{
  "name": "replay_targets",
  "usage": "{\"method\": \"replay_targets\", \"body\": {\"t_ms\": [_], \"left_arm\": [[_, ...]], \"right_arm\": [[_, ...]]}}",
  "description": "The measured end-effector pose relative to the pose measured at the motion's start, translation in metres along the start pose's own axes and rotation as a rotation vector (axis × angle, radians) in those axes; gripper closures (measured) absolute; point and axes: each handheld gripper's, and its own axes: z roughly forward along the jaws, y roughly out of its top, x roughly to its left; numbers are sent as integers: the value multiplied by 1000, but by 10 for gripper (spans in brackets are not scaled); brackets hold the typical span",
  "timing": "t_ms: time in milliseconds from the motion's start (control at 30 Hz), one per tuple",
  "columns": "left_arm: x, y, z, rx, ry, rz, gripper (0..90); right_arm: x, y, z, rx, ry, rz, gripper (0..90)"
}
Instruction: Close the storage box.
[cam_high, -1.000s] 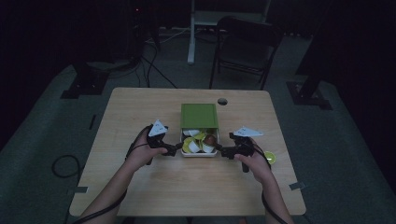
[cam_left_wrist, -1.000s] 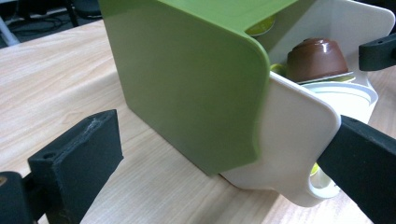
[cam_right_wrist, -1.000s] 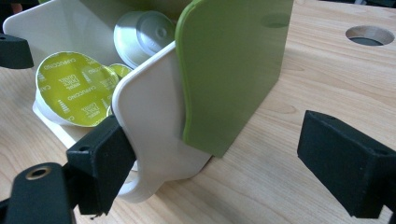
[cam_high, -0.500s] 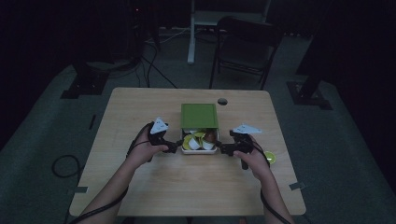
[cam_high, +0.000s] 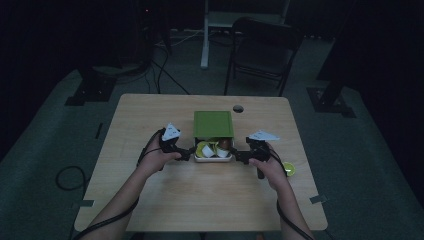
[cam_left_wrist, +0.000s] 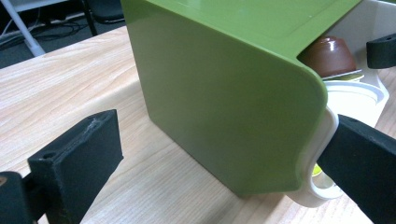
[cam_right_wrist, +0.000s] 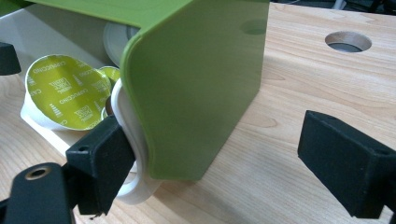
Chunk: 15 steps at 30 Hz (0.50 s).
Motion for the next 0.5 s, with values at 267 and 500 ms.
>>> {"method": "replay_targets", "body": {"t_ms": [267,500], "left_arm": [[2,0,2,-5,12,-26,15],[2,0,4,-10,35,-35,15]], "right_arm": [[-2,2,3,3,-7,23,114],[-2,2,5,-2,-23,33,114]]}}
